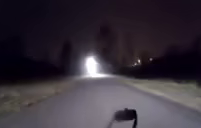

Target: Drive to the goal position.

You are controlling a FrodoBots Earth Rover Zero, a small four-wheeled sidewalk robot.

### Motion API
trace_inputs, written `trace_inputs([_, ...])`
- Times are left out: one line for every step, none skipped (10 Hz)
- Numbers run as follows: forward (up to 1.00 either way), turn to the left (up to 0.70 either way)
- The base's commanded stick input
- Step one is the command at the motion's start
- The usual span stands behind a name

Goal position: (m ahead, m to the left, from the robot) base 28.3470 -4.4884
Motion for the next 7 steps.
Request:
trace_inputs([1.0, 0.08])
trace_inputs([1.0, 0.23])
trace_inputs([1.0, 0.16])
trace_inputs([1.0, 0.09])
trace_inputs([1.0, 0.05])
trace_inputs([1.0, 0.04])
trace_inputs([1.0, 0.04])
